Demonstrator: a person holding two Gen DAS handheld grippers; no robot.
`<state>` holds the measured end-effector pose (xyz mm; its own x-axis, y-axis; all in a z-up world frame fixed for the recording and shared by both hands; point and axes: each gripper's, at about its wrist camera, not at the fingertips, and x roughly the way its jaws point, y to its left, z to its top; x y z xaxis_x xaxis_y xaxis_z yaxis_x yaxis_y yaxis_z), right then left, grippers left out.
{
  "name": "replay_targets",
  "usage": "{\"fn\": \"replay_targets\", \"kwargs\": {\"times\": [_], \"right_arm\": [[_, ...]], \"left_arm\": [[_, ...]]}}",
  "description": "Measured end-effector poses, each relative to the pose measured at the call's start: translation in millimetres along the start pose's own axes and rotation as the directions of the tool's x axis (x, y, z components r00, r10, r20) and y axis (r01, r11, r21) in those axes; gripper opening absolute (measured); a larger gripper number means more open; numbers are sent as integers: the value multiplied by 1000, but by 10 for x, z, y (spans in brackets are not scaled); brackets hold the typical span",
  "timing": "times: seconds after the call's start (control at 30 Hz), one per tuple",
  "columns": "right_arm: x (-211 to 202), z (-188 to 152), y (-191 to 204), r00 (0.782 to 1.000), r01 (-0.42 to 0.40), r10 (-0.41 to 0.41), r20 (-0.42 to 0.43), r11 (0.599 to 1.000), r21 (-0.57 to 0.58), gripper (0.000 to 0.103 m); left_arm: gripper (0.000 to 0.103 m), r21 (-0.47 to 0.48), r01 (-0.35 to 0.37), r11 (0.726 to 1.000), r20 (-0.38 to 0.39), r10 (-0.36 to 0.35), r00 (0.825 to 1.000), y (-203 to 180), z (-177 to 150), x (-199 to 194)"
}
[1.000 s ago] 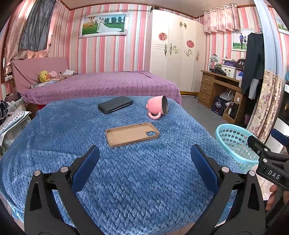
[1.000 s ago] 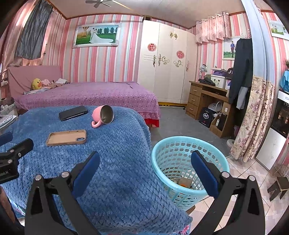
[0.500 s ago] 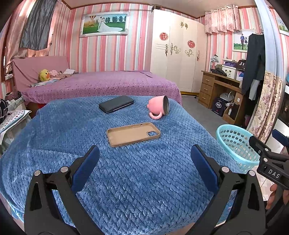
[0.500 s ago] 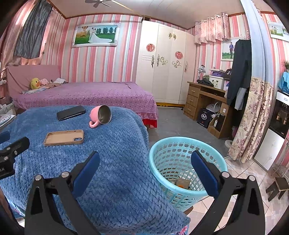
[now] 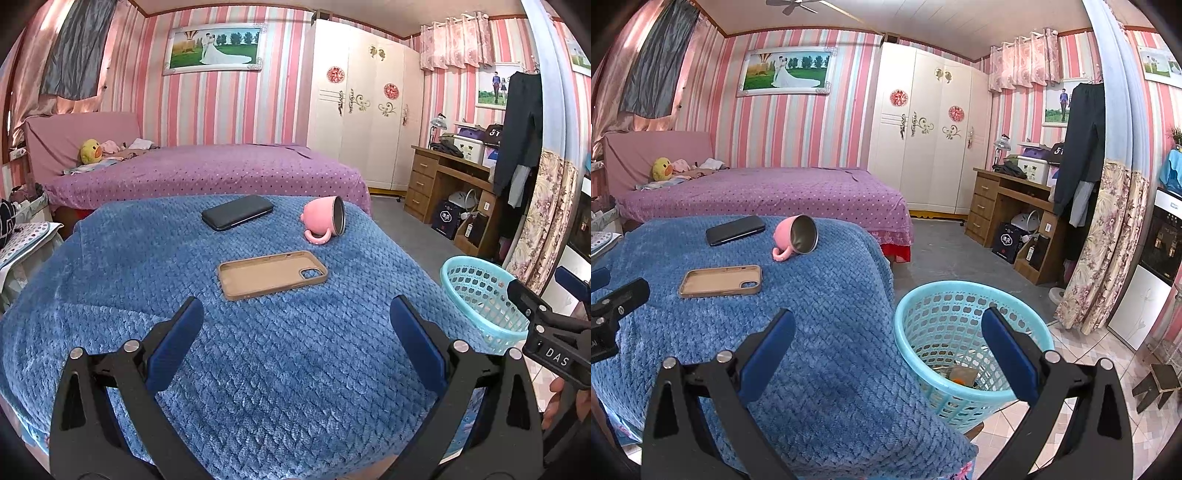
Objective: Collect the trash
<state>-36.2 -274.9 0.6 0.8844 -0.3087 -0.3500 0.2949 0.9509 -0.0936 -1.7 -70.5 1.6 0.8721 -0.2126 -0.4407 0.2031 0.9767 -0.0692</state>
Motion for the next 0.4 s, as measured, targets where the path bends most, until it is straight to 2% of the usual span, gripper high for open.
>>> {"fn": "replay_targets", "kwargs": {"times": [0.4], "right_arm": [[4, 4, -11, 1000, 2, -2, 0, 1000, 1, 98]], "left_arm": [[98, 2, -3, 1000, 5, 3, 1000, 1, 3, -11]]}}
